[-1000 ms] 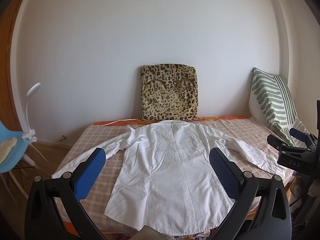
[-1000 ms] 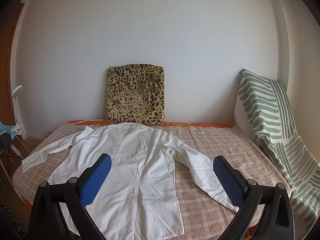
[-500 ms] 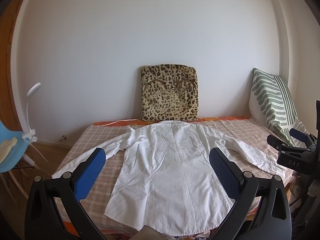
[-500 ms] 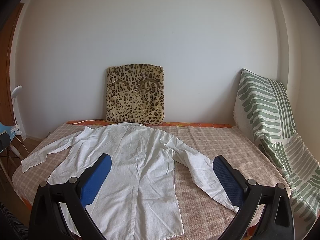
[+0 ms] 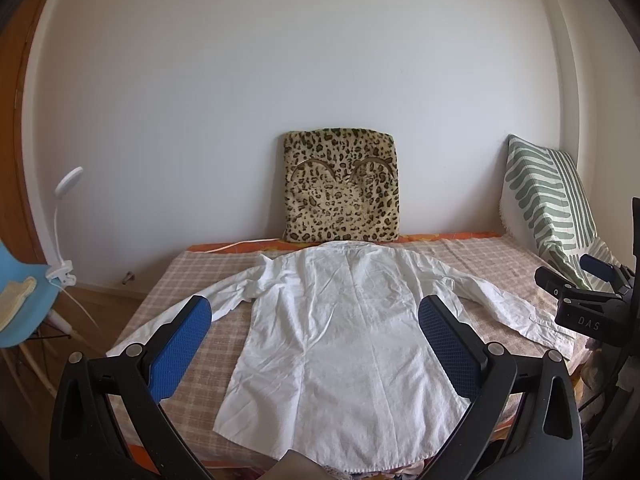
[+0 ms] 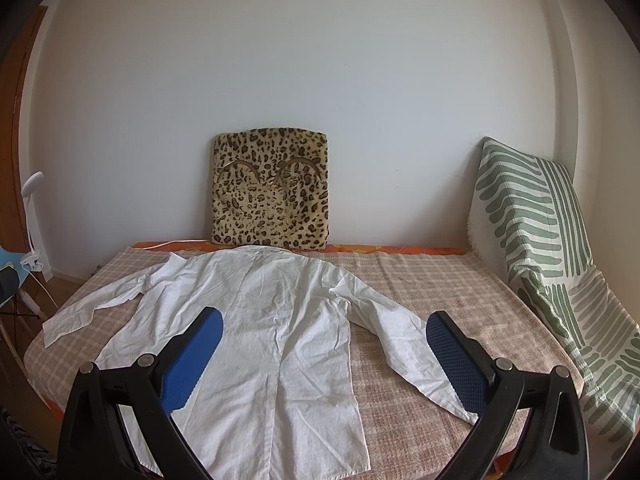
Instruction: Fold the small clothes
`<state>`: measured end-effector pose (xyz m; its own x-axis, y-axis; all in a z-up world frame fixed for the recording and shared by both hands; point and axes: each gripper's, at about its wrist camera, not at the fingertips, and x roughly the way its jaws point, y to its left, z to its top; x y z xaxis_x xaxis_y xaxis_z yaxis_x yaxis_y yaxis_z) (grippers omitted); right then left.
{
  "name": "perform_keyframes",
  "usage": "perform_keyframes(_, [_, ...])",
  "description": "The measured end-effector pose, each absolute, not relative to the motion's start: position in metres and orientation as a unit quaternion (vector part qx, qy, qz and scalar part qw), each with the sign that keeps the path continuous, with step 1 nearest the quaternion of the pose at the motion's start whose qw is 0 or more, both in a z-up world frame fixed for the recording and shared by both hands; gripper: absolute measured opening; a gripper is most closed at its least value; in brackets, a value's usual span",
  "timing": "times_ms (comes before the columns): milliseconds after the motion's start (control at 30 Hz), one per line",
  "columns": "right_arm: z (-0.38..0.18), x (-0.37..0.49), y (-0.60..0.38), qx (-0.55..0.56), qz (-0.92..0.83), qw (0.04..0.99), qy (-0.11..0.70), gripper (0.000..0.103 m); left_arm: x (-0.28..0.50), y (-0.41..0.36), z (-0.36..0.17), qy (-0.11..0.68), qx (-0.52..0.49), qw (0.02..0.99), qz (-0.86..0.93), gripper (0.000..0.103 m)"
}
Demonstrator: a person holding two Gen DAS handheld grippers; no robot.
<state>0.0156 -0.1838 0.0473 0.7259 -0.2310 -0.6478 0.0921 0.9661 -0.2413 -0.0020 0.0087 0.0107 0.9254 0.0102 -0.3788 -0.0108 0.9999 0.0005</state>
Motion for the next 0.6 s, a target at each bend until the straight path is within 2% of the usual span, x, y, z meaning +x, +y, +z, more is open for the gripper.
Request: perform_keyframes(600, [0.030,0.052,-0.166,-0.086,-0.066,0.920,0.376,0.103,0.012,0.071,-0.002,0.206,0.002,0.978,0.041,0.103])
